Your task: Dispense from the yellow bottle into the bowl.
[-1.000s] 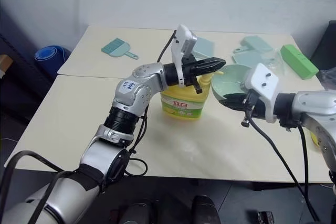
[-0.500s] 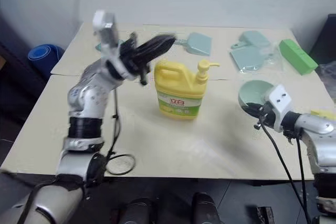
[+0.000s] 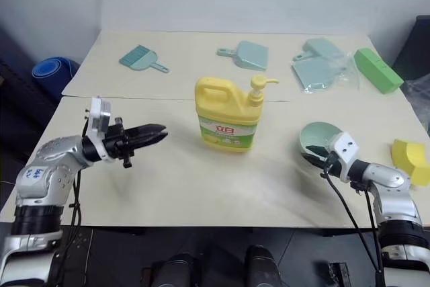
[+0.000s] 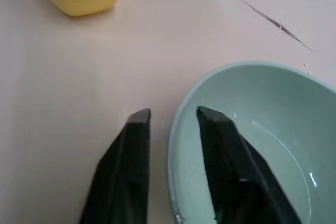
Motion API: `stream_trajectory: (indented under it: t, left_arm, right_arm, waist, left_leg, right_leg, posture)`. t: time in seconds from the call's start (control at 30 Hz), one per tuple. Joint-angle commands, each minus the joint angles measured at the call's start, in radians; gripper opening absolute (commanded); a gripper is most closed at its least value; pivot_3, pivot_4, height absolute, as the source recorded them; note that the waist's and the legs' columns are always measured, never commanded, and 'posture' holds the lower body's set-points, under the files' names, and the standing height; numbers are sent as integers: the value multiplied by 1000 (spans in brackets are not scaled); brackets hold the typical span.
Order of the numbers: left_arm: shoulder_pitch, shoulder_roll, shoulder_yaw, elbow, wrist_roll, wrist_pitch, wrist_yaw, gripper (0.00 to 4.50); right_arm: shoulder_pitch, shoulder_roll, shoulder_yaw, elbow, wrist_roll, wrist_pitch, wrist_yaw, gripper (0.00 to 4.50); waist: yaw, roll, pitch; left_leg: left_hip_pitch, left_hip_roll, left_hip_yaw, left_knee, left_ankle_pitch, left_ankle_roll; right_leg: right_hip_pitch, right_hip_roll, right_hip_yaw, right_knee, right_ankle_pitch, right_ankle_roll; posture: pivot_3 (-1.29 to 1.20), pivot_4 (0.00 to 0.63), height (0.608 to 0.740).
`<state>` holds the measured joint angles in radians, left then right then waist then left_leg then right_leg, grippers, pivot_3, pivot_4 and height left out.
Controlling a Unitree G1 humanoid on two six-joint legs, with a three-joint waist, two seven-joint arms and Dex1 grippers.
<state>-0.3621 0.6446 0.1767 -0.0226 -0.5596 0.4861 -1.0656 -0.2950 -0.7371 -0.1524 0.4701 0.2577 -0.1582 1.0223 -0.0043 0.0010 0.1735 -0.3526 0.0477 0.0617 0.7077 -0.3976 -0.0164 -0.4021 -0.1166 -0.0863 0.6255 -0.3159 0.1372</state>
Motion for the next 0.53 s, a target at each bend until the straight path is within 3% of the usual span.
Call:
stream_trajectory:
  t: [0.03, 0.17, 0.23, 0.37, 0.53]
  left_arm:
    - [97, -5, 34, -57, -13, 33, 63, 2248]
    - [305, -2, 42, -65, 73, -184, 13, 3364]
    - [386, -19, 61, -9, 144, -359, 27, 3369]
    - [470, -34, 67, 69, 275, -570, 125, 3369]
    - [492, -63, 56, 65, 300, -625, 186, 3369]
  right_arm:
    - [85, -39, -99, -175, 82, 20, 7, 2506]
    - [328, -18, -210, -473, 216, 108, 11, 3833]
    - [458, 3, -251, -588, 237, 94, 16, 4476]
    - [606, 27, -200, -660, 146, -9, 36, 4476]
    - [611, 60, -164, -600, 104, -68, 14, 4476]
  waist:
    - [3, 1, 0]
    - [4, 2, 0]
    - [10, 1, 0]
    - [13, 1, 0]
    - [17, 0, 0]
  left_leg:
    - [0, 0, 0, 0, 0, 0]
    - [1, 0, 0, -1, 0, 0]
    - [1, 0, 0, -4, 0, 0]
    - [3, -1, 5, -5, 0, -1]
    - [15, -1, 9, -8, -1, 0]
  right_leg:
    - [0, 0, 0, 0, 0, 0]
    - [0, 0, 1, 0, 0, 0]
    - [0, 0, 0, -2, 0, 0]
    - [2, 0, 4, -6, 0, -1]
    - [11, 0, 8, -7, 0, -1]
  posture:
    - [0, 150, 740]
    - [0, 150, 740]
    - [0, 150, 740]
    - [0, 150, 740]
    - [0, 150, 740]
